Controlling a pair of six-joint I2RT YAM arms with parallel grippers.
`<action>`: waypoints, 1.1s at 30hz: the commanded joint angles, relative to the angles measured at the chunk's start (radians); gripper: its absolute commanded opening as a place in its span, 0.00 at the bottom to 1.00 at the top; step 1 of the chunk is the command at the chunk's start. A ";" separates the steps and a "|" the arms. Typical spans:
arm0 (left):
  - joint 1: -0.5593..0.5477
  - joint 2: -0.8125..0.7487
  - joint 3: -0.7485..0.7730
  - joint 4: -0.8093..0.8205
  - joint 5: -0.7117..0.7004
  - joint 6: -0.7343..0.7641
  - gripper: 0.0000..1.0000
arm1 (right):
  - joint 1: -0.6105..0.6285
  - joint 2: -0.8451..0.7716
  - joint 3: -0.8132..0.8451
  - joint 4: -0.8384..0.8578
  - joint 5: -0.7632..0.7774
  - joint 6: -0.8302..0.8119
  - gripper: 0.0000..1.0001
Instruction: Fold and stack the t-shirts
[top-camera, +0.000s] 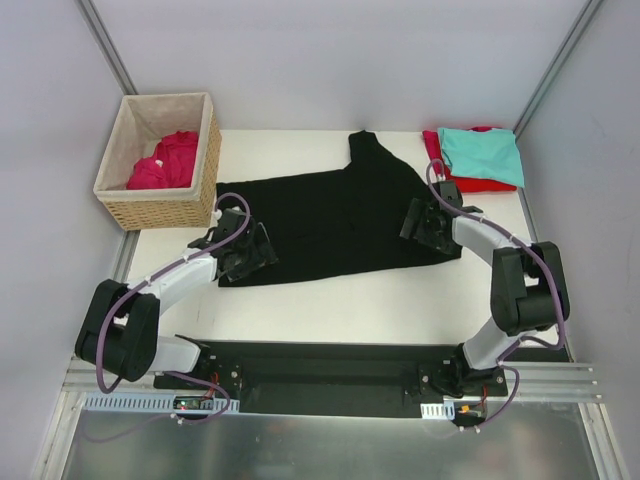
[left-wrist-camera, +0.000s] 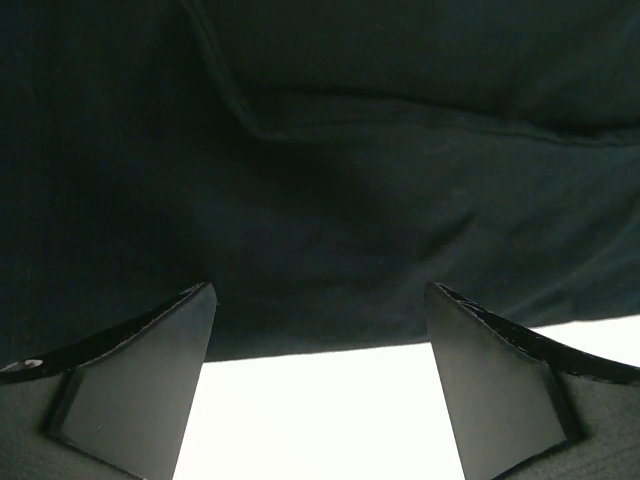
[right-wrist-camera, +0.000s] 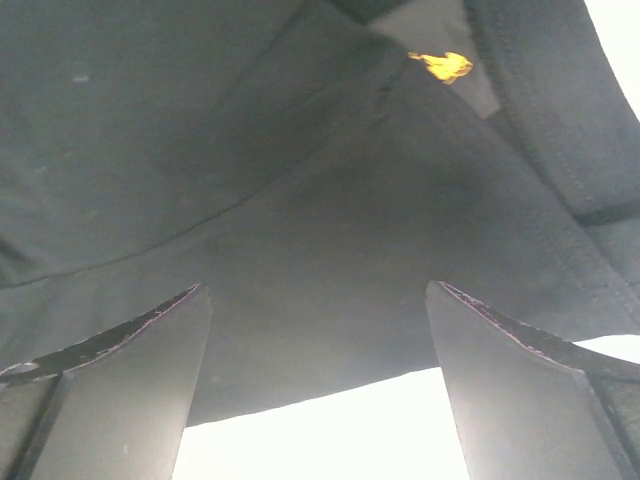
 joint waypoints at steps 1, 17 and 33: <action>0.021 0.018 -0.033 0.053 -0.037 -0.022 0.86 | -0.033 0.038 0.013 -0.031 -0.008 0.031 0.92; 0.028 -0.139 -0.270 0.047 -0.054 -0.091 0.85 | -0.030 -0.143 -0.245 -0.065 0.022 0.120 0.93; 0.028 -0.520 -0.367 -0.254 -0.083 -0.215 0.82 | 0.034 -0.541 -0.446 -0.352 0.024 0.308 0.93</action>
